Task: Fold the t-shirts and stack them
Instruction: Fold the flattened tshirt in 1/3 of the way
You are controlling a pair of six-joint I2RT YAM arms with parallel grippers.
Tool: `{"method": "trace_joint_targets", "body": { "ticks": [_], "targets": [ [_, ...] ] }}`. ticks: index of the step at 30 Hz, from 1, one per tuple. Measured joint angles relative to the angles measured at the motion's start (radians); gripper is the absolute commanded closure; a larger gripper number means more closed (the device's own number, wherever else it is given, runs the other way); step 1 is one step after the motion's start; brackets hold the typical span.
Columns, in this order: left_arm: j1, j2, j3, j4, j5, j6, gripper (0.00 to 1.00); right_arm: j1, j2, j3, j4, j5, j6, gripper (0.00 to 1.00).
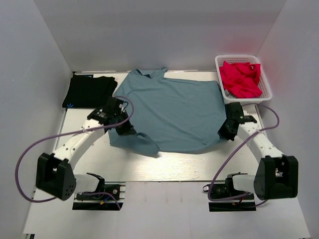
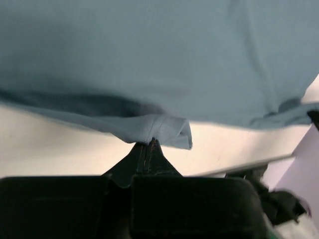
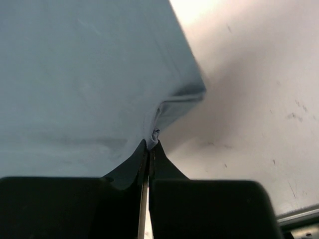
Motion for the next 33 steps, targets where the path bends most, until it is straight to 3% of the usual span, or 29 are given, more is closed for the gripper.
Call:
{"method": "trace_joint_targets", "body": {
  "ticks": [5, 13, 33],
  "targets": [
    [0.005, 0.1, 0.139, 0.03, -0.126, 0.006, 1.0, 0.0, 0.1, 0.118, 0.019, 0.005, -0.017, 1.0],
    [0.028, 0.125, 0.249, 0.118, -0.286, 0.029, 1.0, -0.001, 0.224, 0.235, 0.029, 0.011, -0.028, 1.0],
    [0.084, 0.361, 0.422, 0.37, -0.366, 0.24, 1.0, -0.014, 0.444, 0.507, -0.002, 0.09, -0.037, 1.0]
  ]
}}
